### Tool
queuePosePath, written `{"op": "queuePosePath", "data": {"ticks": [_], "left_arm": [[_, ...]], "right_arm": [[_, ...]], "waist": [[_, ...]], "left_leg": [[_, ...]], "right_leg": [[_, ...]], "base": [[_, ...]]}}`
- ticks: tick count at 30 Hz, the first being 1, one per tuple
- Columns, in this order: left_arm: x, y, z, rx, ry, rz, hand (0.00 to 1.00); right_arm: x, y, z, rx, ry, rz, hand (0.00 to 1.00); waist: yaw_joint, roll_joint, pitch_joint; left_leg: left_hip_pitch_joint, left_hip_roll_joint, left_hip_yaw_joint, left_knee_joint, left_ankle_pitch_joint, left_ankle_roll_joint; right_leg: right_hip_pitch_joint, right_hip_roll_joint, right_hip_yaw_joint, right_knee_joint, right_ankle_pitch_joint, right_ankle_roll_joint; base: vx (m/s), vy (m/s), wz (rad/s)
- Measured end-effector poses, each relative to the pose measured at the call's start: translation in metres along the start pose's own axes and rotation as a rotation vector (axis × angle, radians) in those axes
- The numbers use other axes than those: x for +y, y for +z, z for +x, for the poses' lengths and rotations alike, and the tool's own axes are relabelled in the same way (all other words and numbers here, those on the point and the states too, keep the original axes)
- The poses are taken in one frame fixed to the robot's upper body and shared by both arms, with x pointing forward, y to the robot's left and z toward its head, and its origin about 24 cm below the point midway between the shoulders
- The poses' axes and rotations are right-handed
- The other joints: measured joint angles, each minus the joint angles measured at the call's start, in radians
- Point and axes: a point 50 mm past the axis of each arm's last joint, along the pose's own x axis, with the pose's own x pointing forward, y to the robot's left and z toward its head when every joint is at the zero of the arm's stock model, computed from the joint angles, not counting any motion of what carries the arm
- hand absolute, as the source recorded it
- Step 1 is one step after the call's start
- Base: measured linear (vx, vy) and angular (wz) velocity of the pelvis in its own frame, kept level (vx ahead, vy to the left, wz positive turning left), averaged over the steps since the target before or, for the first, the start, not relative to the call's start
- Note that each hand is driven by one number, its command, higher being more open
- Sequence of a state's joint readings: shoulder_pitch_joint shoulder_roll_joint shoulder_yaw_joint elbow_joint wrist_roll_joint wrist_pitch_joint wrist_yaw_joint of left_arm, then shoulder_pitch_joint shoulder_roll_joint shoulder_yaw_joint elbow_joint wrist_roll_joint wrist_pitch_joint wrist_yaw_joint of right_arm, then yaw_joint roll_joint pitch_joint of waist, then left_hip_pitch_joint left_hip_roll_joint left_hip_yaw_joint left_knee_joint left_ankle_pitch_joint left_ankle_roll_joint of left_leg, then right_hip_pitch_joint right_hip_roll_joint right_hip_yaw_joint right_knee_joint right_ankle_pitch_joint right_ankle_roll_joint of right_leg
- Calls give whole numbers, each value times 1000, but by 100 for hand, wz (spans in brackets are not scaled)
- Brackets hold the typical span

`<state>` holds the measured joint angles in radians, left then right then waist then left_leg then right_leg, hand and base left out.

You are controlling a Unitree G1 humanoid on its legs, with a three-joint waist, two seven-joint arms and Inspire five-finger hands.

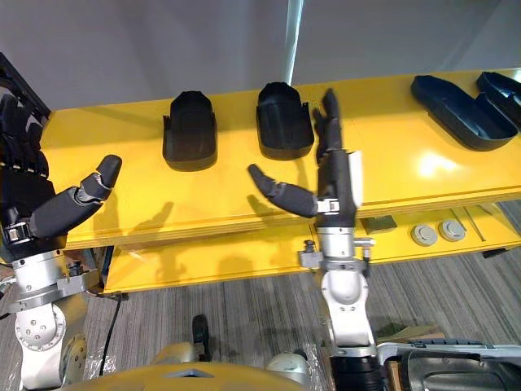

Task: Walk over and take three plastic housings, then place them on the shelf

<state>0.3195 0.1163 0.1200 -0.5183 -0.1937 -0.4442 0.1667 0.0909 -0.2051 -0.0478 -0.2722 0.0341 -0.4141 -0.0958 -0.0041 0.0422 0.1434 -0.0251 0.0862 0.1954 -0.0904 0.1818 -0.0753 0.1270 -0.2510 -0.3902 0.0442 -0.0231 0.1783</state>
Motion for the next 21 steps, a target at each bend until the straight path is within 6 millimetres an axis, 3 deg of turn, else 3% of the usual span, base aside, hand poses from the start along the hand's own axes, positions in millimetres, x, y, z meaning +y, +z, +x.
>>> {"op": "queuePosePath", "data": {"ticks": [7, 10, 15, 17, 21], "left_arm": [[2, -1, 1, 11, -43, -113, 100], [-5, -4, 0, 34, -84, -291, 100], [-23, -20, -4, 117, -151, -376, 100], [-31, -34, -4, 185, -154, -439, 100], [-36, -43, 3, 210, -128, -472, 100]], "right_arm": [[-21, -9, 0, 49, -120, -49, 100], [-20, -12, -4, 78, -192, -31, 100], [-21, -23, -23, 192, -274, -50, 100], [-35, -26, -44, 279, -319, -95, 100], [-73, -9, -73, 316, -410, -214, 100]], "waist": [[-15, -14, -34], [-15, -20, -37], [-34, -35, -44], [-78, -43, -46], [-168, -43, -49]], "left_leg": [[0, 19, 16, 0, -2, -7], [-1, 31, 41, 0, -4, -7], [13, 59, 166, 0, -10, -17], [48, 74, 265, 1, -25, -30], [89, 111, 429, 1, -60, -66]], "right_leg": [[-3, 19, 9, -24, 9, -13], [-20, 28, 38, -28, 16, -20], [-96, 47, 170, -30, 53, -26], [-134, 62, 273, -31, 70, -32], [-201, 111, 429, -55, 100, -50]], "base": [[-44, -9, -8], [-24, -6, -24], [3, -8, -83], [15, -5, -132], [40, -18, -118]]}}
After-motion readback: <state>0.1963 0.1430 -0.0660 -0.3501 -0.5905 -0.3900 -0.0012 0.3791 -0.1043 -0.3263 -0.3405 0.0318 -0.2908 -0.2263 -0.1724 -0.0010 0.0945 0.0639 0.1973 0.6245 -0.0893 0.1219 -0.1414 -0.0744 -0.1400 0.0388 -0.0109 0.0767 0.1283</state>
